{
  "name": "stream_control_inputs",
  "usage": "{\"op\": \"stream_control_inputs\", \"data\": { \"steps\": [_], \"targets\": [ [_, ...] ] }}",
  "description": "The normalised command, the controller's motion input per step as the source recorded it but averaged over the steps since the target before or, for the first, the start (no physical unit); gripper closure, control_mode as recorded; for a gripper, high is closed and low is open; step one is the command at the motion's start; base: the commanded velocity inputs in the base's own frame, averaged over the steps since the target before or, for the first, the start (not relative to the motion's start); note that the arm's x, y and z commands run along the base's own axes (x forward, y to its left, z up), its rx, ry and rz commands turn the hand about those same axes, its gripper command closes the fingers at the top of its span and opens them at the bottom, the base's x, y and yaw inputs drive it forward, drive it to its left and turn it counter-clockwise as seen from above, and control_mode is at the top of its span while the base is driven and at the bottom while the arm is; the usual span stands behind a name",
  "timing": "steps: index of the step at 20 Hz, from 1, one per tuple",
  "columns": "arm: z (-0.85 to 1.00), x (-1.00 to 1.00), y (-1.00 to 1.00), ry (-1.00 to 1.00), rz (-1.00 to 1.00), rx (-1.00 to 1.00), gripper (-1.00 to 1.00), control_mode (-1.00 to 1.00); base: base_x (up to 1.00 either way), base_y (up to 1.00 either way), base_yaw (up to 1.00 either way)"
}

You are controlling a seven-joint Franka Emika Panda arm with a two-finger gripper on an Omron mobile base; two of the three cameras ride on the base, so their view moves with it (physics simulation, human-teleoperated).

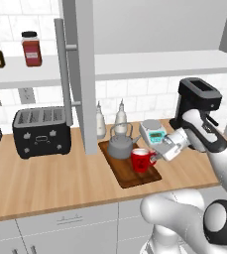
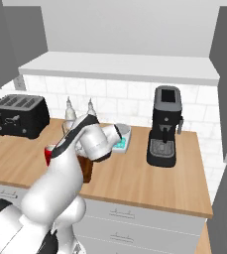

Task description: Pick the kettle from the counter and place it on the tray. Then pick the mug from the cabinet and place it on the tray. Then close the cabinet doors.

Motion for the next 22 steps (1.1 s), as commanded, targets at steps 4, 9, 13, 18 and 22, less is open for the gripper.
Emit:
{"op": "stream_control_inputs", "data": {
  "steps": [4,9,13,18,22],
  "targets": [
    [-0.10,0.17,0.00,-0.02,0.00,-0.07,1.00,-1.00,0.00,0.00,0.00],
    [-0.38,0.01,0.00,-0.13,0.00,-0.17,1.00,-1.00,0.00,0.00,0.00],
    [-0.43,0.09,0.00,-0.23,0.00,-0.16,1.00,-1.00,0.00,0.00,0.00],
    [-0.19,0.25,0.00,-0.19,0.00,0.00,1.00,-1.00,0.00,0.00,0.00],
    [-0.29,0.33,0.01,-0.14,0.00,0.00,1.00,-1.00,0.00,0.00,0.00]
  ]
}}
